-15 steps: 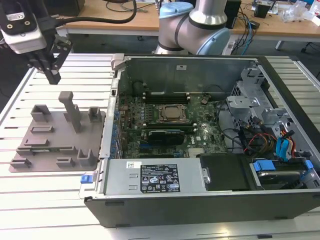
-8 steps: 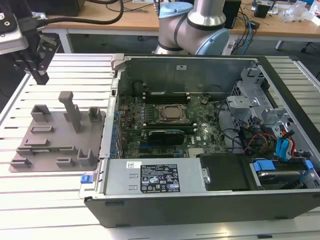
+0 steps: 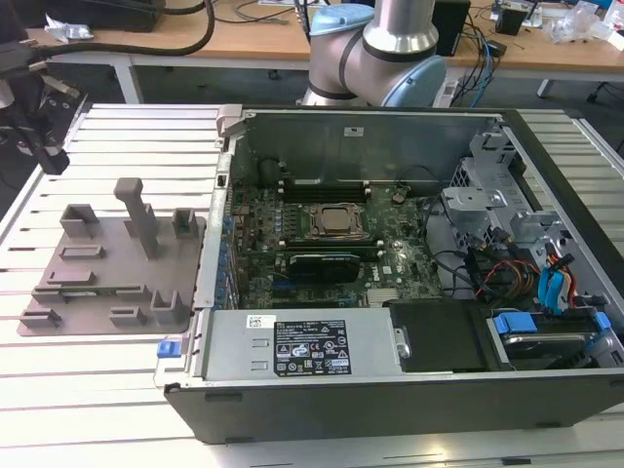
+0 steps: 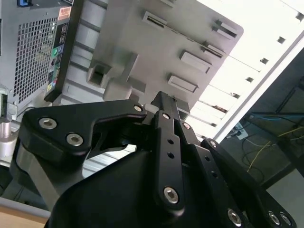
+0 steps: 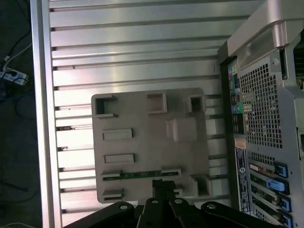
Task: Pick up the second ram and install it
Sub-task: 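Reach for the second ram, then pick up the second ram and move it above second insertion slot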
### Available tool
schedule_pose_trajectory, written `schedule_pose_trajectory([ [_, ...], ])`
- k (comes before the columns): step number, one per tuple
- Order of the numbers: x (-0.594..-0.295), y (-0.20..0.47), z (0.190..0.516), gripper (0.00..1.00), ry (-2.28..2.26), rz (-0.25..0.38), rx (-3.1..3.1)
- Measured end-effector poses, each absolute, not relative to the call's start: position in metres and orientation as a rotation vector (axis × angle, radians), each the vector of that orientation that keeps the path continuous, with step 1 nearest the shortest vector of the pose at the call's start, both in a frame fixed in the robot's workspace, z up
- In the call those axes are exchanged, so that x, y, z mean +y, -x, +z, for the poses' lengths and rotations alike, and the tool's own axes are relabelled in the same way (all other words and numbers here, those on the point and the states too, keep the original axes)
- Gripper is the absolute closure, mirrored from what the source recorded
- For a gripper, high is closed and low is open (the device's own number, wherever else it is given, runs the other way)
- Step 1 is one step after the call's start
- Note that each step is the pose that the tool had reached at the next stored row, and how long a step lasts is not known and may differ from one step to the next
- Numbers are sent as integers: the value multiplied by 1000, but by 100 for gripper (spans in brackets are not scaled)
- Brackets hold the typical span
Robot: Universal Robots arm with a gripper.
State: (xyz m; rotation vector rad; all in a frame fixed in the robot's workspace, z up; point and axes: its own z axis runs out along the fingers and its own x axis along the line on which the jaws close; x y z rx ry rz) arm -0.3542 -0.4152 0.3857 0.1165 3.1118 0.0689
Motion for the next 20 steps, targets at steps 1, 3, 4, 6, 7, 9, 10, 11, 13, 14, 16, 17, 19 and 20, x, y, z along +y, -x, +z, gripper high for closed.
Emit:
schedule_pose_trajectory([
  [1,-418,356,386,90,-116,69,3112],
  [3,-426,361,385,90,-116,69,3112],
  [4,-428,362,385,90,-117,69,3112],
  [6,-430,364,384,90,-116,69,3112],
  [7,-430,364,384,90,-116,69,3112],
  [9,-430,365,384,90,-116,69,3112],
  [10,-430,365,384,90,-116,69,3112],
  [11,-430,365,384,90,-116,69,3112],
  [13,-430,365,384,90,-116,69,3112],
  [14,-430,365,384,90,-116,69,3112],
  [16,-430,365,384,90,-116,69,3112],
  [17,-430,365,384,90,-116,69,3112],
  [19,-430,365,383,90,-116,69,3112],
  [20,-430,365,383,90,-116,69,3112],
])
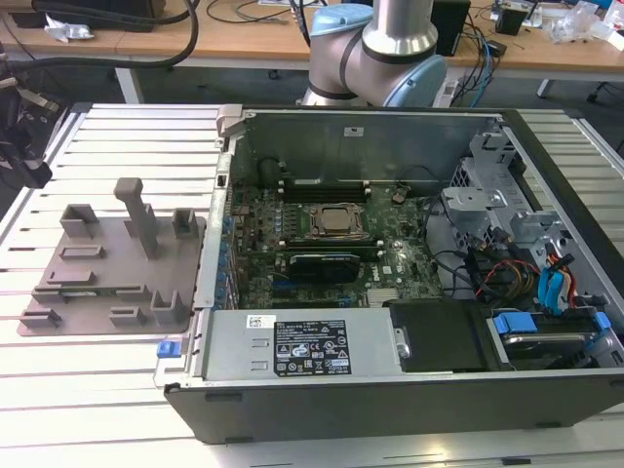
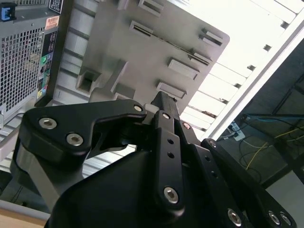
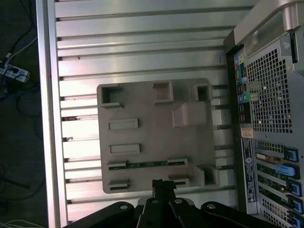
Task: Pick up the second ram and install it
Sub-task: 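Pick up the second ram and move it above second insertion slot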
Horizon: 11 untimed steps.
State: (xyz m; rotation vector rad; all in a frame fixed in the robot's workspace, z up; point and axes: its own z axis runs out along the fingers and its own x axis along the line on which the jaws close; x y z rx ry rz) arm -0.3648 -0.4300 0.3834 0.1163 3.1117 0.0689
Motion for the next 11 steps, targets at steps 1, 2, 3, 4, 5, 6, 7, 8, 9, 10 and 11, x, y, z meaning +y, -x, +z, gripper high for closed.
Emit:
schedule_pose_trajectory([
  [1,-430,365,383,90,-112,69,3112],
  [2,-430,365,383,90,-79,69,3114],
  [3,-430,365,383,90,-36,70,3115],
  [4,-430,365,383,90,-19,70,3115],
  [5,-430,365,383,90,-1,70,3116],
  [6,-430,365,383,90,71,71,3116],
  [7,-430,365,383,90,164,73,3114],
  [8,-430,365,383,90,208,73,3112],
  [9,-430,365,383,90,249,73,3109],
  [10,-430,365,383,90,287,74,3106],
  [11,-430,365,383,90,323,74,3103],
])
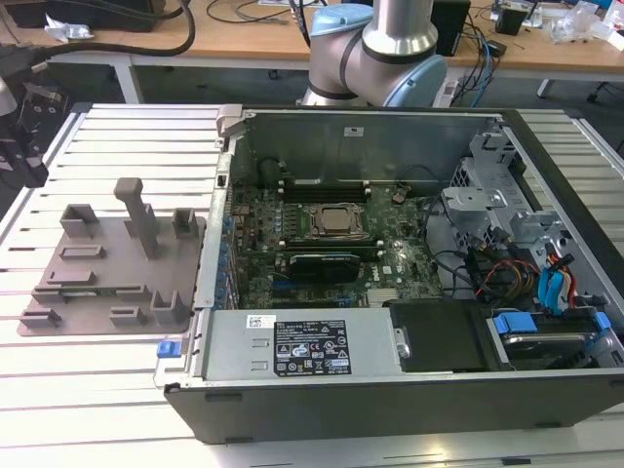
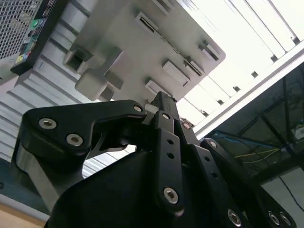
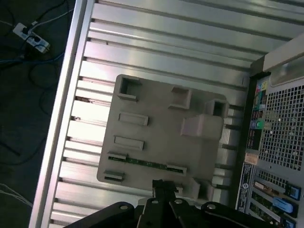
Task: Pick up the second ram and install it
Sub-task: 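Pick up the second ram and move it above second insertion slot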
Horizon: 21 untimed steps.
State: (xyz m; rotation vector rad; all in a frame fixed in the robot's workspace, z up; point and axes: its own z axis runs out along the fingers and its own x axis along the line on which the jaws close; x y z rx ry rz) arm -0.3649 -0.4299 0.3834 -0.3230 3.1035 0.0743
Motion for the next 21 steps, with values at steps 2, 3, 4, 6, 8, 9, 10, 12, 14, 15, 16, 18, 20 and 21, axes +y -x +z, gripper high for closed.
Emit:
schedule_pose_trajectory([
  [2,-430,365,383,90,384,75,3097],
  [3,-430,365,383,90,407,75,3095],
  [4,-430,365,383,90,473,76,3086],
  [6,-430,365,383,90,558,77,3074],
  [8,-430,365,383,90,617,77,3063],
  [9,-430,365,383,90,636,77,3060],
  [10,-430,365,383,90,684,78,3050],
  [12,-430,365,383,90,783,78,3028],
  [14,-430,365,383,90,843,79,3013],
  [15,-430,365,383,90,883,79,3002],
  [16,-430,365,383,90,921,79,2991],
  [18,-430,365,383,90,986,80,2972],
  [20,-430,365,383,90,1049,80,2951],
  [21,-430,365,383,90,1085,80,2938],
])
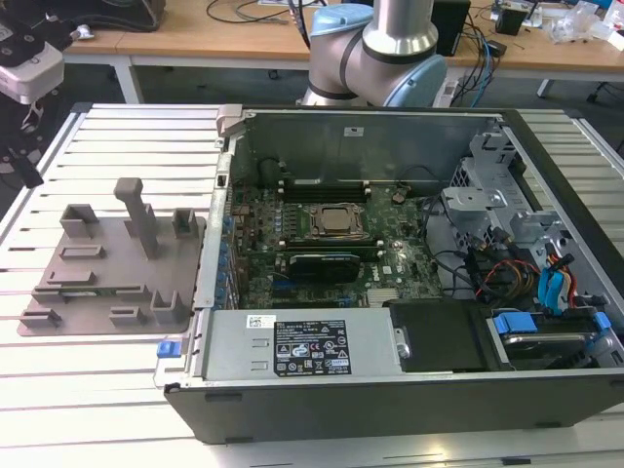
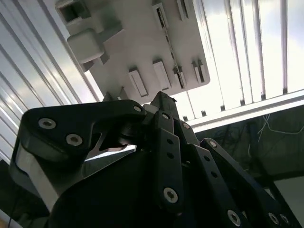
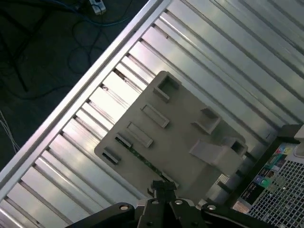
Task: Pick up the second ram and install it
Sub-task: 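Pick up the second ram and move it above second insertion slot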
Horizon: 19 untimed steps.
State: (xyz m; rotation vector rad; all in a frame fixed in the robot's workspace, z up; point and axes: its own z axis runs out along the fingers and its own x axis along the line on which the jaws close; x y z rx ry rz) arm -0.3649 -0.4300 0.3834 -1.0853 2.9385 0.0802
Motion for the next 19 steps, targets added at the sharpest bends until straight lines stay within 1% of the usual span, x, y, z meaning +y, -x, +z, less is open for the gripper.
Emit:
schedule_pose_trajectory([
  [19,-430,365,383,90,1649,81,2676],
])
